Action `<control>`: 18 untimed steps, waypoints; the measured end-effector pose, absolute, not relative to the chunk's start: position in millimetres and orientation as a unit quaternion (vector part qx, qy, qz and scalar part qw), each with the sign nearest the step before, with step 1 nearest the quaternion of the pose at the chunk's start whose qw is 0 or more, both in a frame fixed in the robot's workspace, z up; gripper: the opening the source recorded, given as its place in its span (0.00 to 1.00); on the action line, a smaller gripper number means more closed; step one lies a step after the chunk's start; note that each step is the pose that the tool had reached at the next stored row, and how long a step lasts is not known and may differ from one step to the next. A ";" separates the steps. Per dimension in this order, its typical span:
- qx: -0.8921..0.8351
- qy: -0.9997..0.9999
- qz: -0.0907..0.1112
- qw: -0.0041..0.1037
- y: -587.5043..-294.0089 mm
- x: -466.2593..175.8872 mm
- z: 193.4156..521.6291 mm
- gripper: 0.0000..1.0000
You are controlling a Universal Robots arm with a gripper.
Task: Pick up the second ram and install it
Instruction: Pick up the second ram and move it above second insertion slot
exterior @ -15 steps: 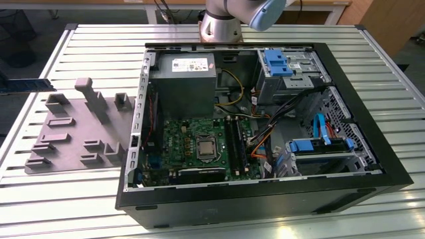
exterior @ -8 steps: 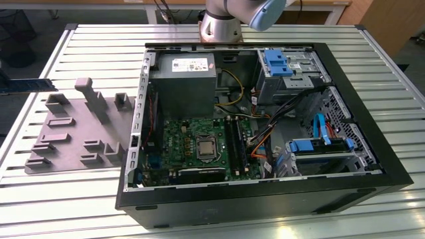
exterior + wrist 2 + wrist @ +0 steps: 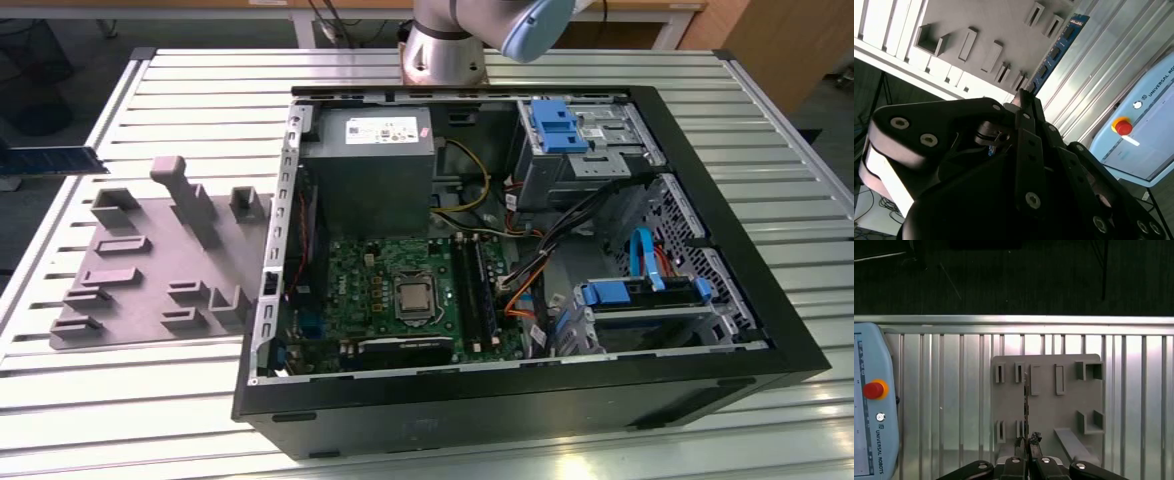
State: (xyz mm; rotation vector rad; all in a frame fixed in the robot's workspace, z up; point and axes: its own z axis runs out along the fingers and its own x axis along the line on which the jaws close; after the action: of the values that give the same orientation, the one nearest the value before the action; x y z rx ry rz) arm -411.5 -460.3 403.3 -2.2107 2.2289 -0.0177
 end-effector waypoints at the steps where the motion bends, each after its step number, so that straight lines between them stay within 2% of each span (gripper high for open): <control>1: -0.704 0.710 -0.006 0.001 -460.3 -411.4 405.5 0.14; 18: -0.704 0.710 -0.006 0.001 -460.2 -407.9 410.2 0.14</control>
State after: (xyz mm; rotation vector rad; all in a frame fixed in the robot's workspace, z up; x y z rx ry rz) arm -407.9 -460.2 410.2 -2.2105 2.2291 -0.0177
